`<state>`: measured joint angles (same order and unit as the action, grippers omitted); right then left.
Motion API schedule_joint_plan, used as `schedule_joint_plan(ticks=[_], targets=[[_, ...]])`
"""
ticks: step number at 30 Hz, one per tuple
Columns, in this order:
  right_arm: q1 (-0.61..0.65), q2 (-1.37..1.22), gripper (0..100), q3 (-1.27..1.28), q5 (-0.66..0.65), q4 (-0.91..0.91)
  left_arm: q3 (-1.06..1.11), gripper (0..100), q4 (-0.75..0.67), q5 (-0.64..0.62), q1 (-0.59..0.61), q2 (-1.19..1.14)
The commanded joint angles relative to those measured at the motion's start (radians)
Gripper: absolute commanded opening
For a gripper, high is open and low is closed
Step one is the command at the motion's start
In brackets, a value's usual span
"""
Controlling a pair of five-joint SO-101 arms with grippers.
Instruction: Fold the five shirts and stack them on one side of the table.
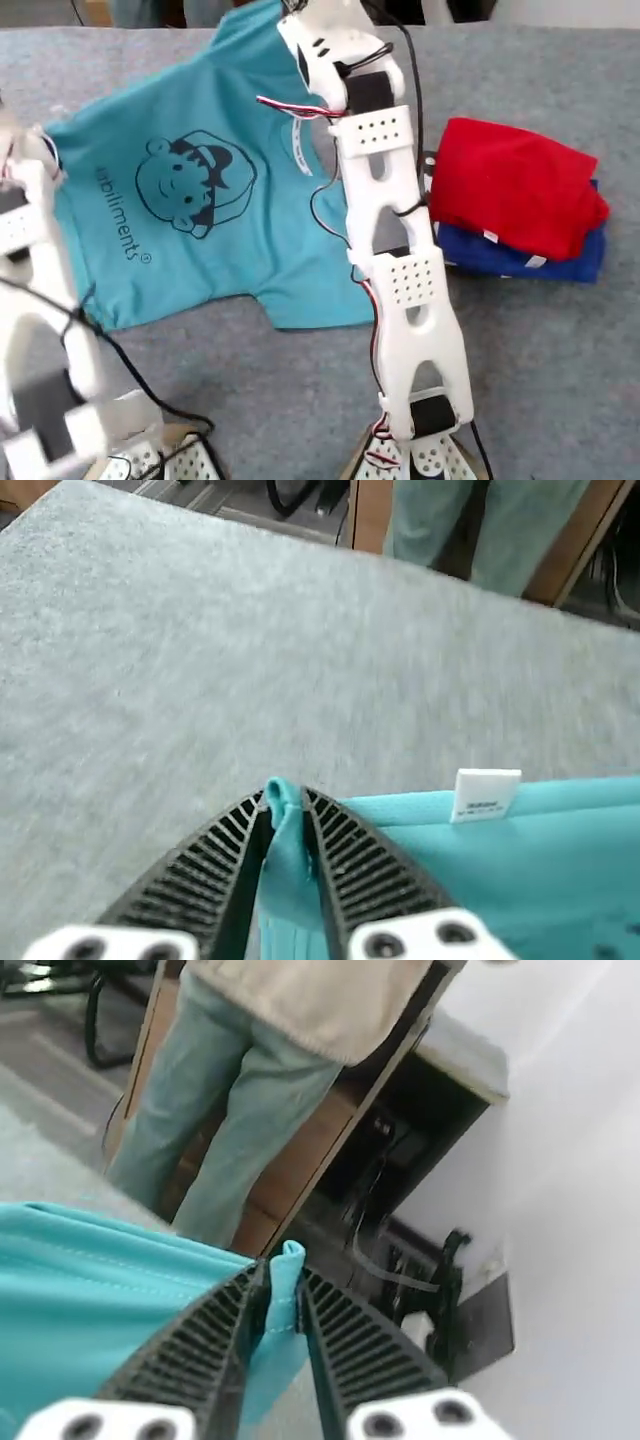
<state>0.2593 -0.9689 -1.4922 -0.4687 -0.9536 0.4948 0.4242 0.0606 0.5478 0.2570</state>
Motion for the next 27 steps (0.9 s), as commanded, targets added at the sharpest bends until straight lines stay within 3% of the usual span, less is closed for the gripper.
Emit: schedule_joint_plan(ticks=[1,5,9,18,23,27], targets=[[-0.029,0.018,1.3,-0.125,-0.063,-0.267,0.223,3,0.012,0.071,0.012,0.253],[-0.028,0.021,1.3,-0.182,-0.178,-0.589,0.518,3,0.011,0.098,-0.018,0.508],[-0.041,0.024,1.3,-0.182,-0.224,-0.799,0.748,3,0.011,0.103,-0.001,0.680],[-0.130,0.093,1.3,-0.177,-0.215,-0.815,0.978,3,0.018,0.160,0.091,0.793],[-0.080,0.174,1.3,-0.102,-0.253,-0.815,0.986,3,0.018,0.178,0.096,0.798],[-0.018,0.257,1.3,0.104,-0.322,-0.815,0.932,3,0.051,0.178,0.107,0.798]])
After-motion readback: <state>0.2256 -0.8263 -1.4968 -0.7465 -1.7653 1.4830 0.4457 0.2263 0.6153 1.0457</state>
